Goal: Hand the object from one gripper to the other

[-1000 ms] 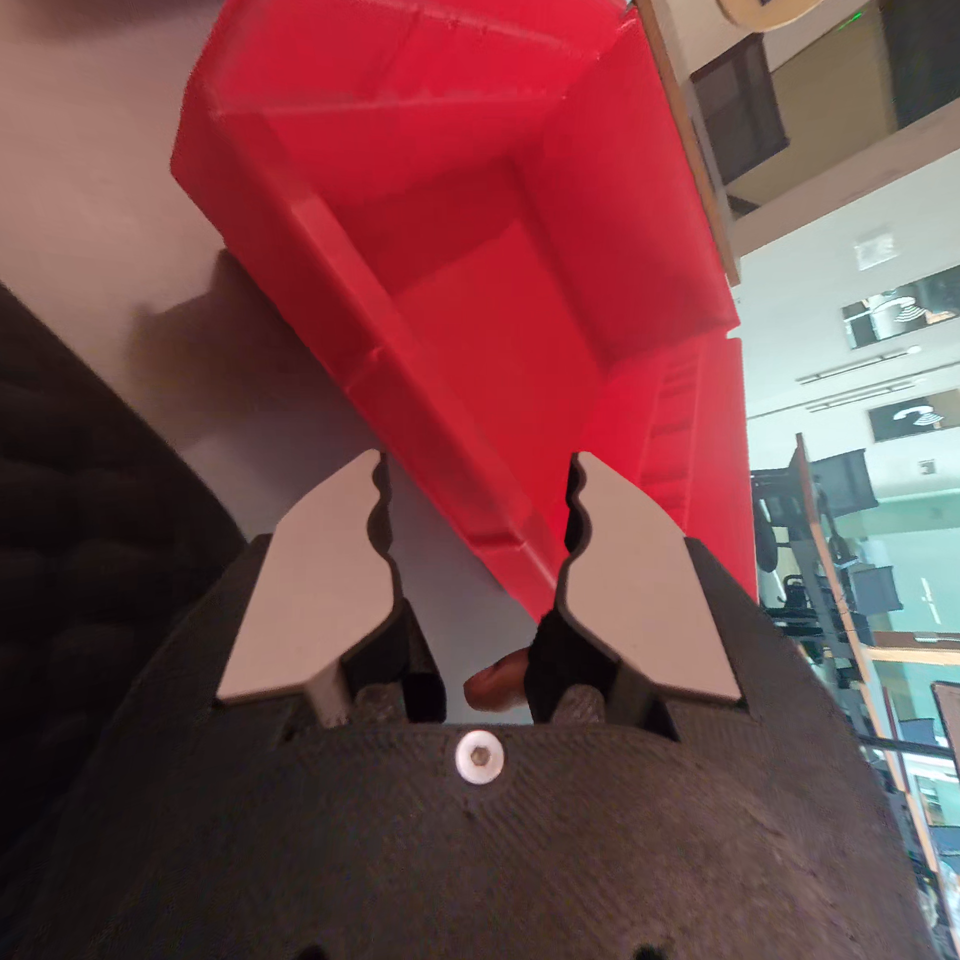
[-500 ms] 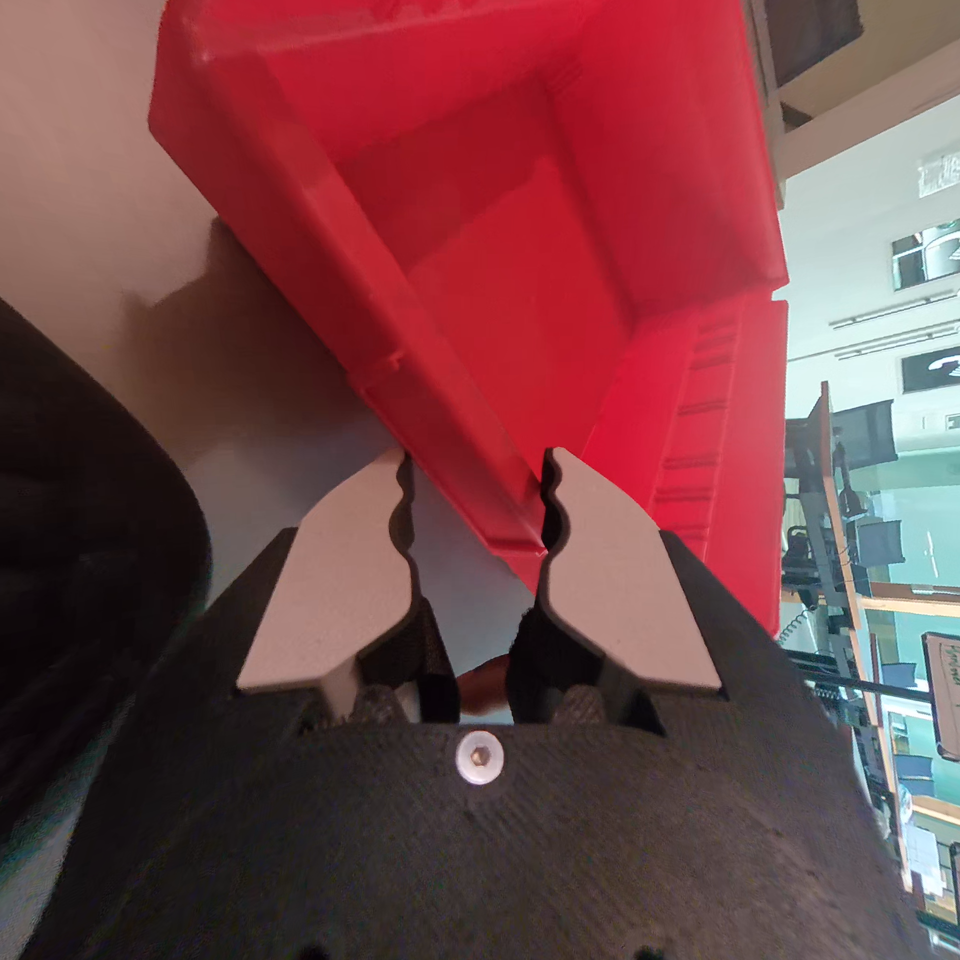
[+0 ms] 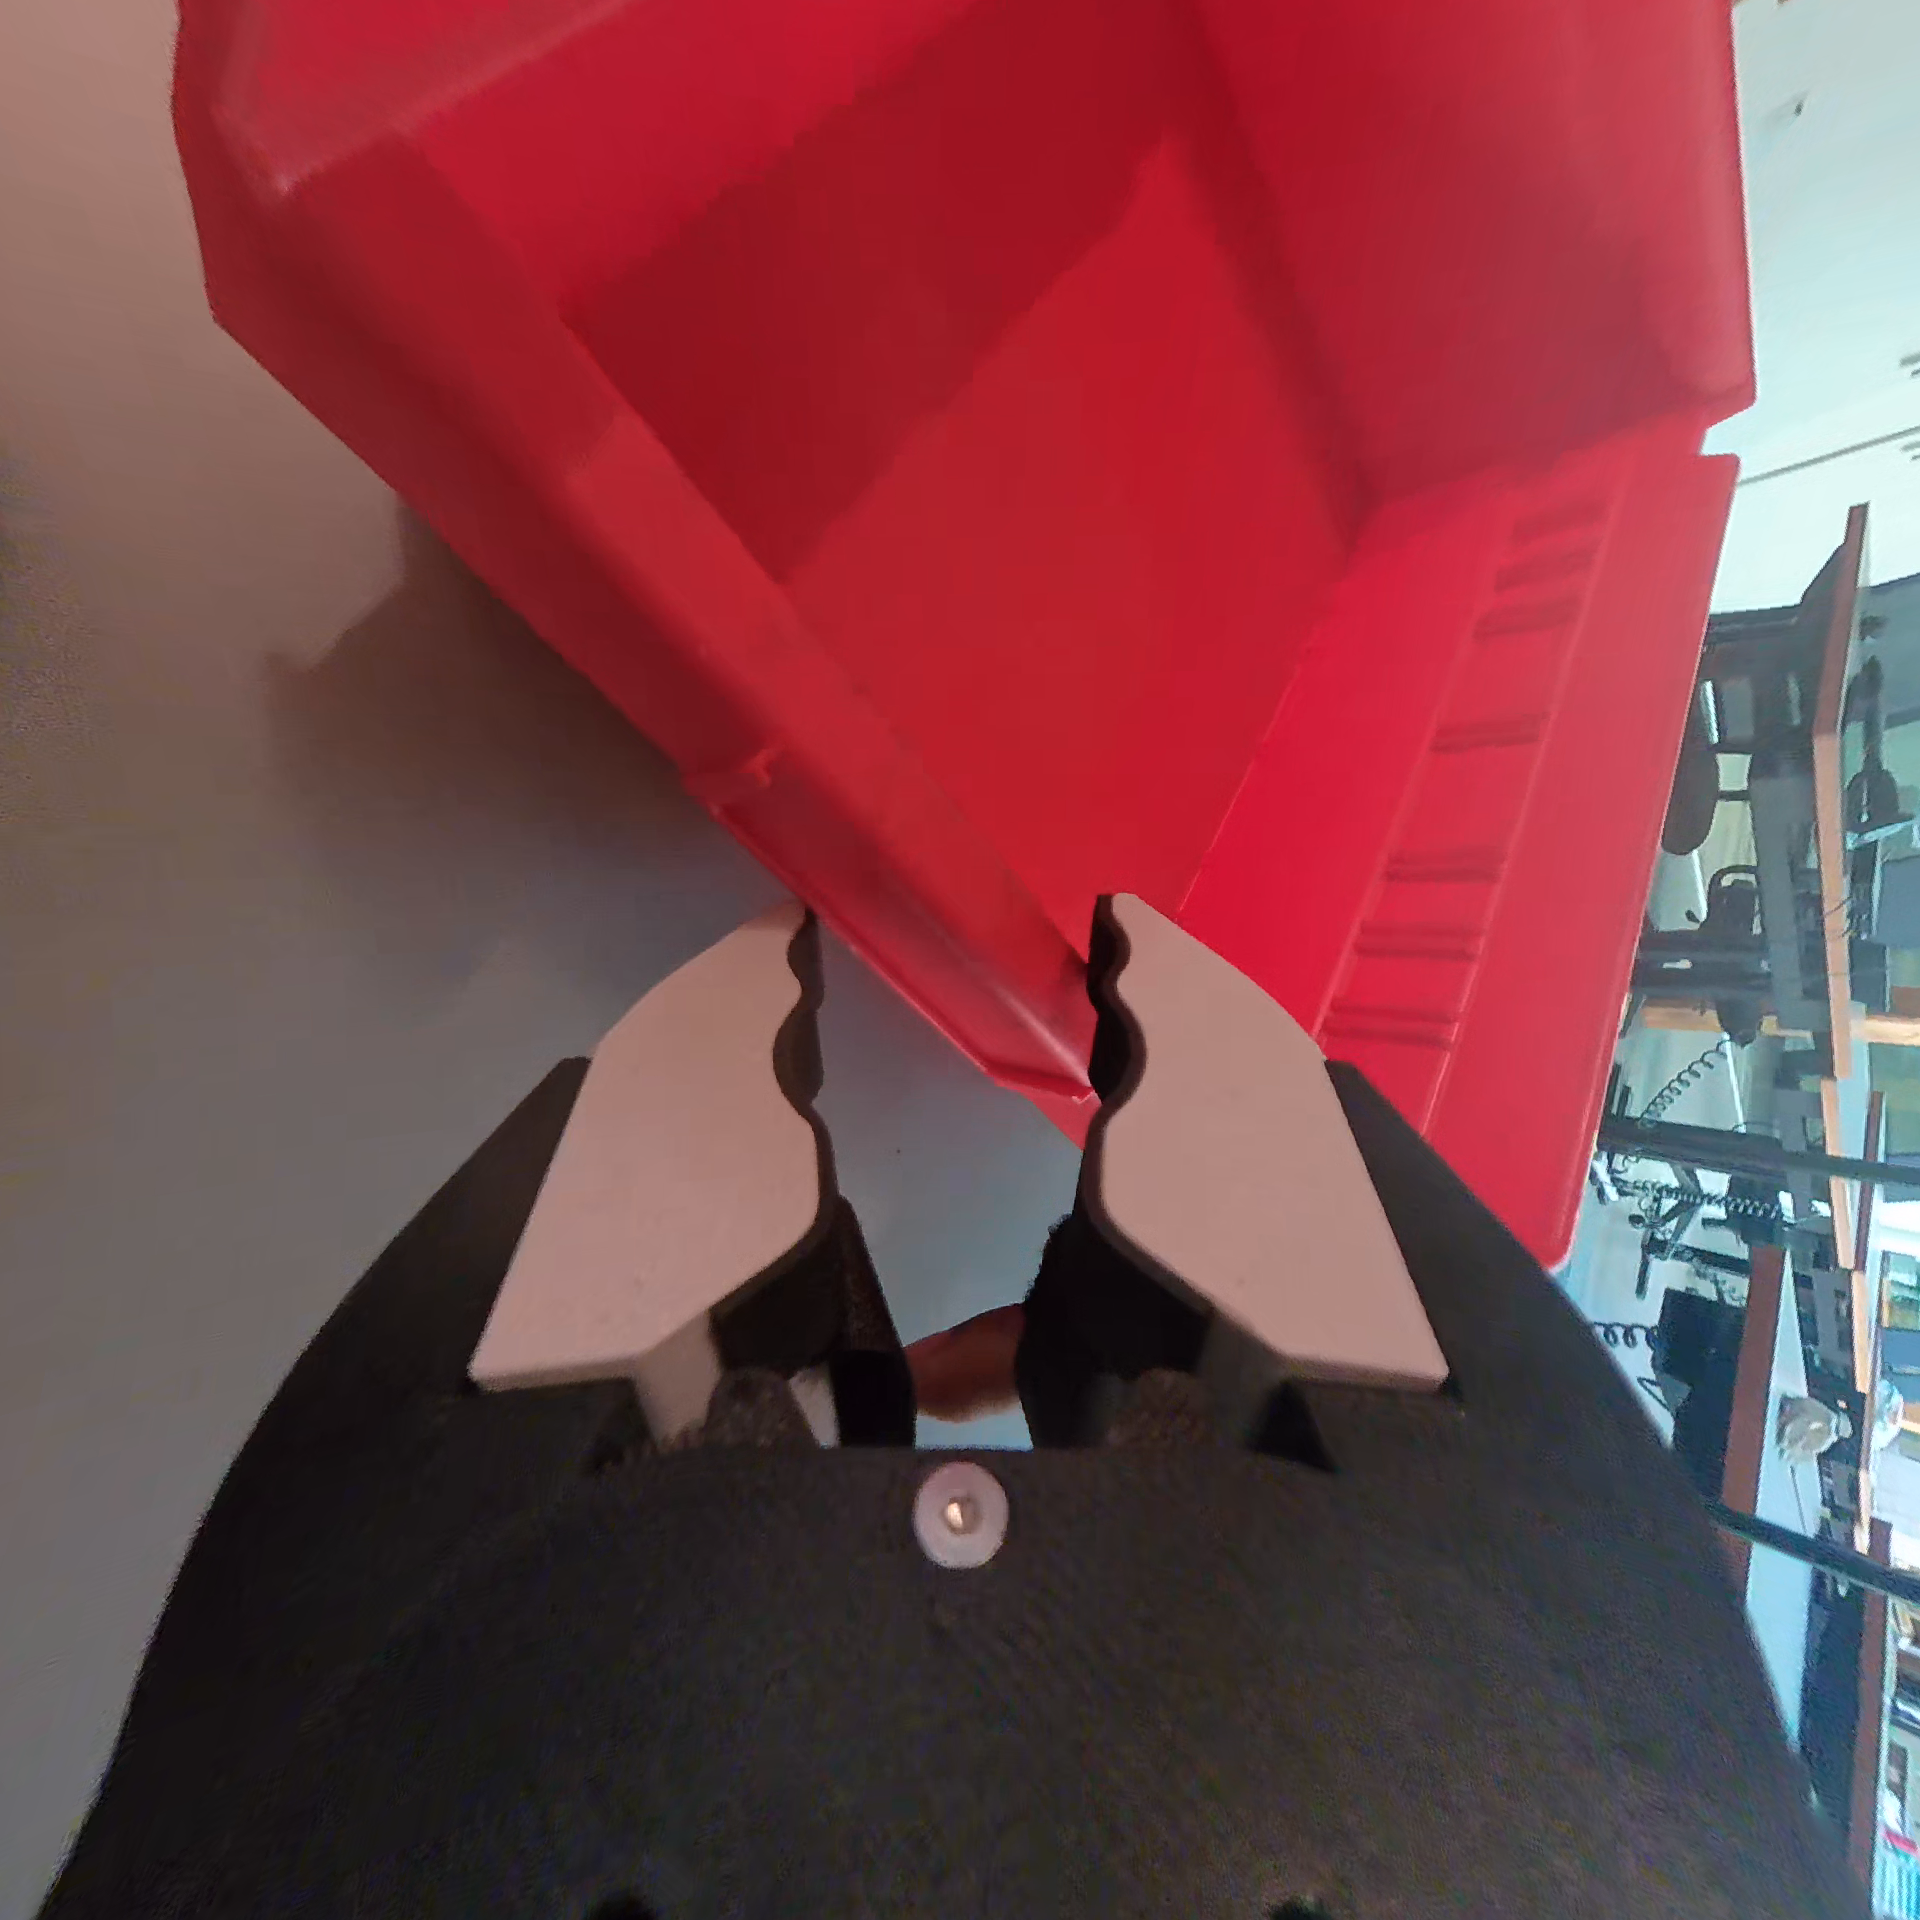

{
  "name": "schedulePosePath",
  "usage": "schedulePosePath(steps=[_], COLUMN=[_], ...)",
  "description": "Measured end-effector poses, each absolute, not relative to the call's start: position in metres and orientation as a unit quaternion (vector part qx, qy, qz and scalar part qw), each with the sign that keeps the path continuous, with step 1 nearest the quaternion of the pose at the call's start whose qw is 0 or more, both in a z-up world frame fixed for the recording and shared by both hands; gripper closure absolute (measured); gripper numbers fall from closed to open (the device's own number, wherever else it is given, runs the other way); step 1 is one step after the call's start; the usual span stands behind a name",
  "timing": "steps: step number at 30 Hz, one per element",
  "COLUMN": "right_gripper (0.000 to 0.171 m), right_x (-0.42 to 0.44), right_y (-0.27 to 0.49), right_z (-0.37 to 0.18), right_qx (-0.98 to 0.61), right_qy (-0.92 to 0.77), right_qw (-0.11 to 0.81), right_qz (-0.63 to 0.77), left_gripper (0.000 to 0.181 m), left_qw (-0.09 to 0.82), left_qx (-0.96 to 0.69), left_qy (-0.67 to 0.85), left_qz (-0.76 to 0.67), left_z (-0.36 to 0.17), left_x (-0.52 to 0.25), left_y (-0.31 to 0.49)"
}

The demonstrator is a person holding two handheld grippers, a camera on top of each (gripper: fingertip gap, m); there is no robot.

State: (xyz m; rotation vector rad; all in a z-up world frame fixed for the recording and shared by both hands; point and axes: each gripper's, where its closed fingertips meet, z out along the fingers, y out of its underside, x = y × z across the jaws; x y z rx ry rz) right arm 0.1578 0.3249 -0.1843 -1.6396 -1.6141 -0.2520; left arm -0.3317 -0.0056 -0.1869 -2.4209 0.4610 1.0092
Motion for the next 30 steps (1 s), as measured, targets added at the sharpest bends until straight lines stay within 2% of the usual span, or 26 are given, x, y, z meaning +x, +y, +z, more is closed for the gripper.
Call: schedulePosePath(steps=[23, 26, 28, 30], right_gripper=[0.119, 0.117, 0.106, 0.102], right_x=[0.235, 0.238, 0.235, 0.233], right_y=[0.316, 0.312, 0.303, 0.293], right_z=[-0.187, -0.187, -0.187, -0.179], right_qx=[-0.711, -0.721, -0.741, -0.75], right_qy=[-0.612, -0.607, -0.595, -0.587], right_qw=[0.317, 0.31, 0.3, 0.304], right_qz=[-0.135, -0.126, -0.078, -0.024], left_gripper=[0.141, 0.139, 0.124, 0.116], left_qw=[0.192, 0.215, 0.25, 0.318], left_qx=[-0.892, -0.89, -0.896, -0.886], left_qy=[0.155, 0.144, 0.104, 0.056], left_qz=[0.378, 0.375, 0.352, 0.332], left_z=[-0.186, -0.185, -0.18, -0.16], left_x=[-0.383, -0.38, -0.371, -0.355], left_y=[-0.122, -0.126, -0.126, -0.124])
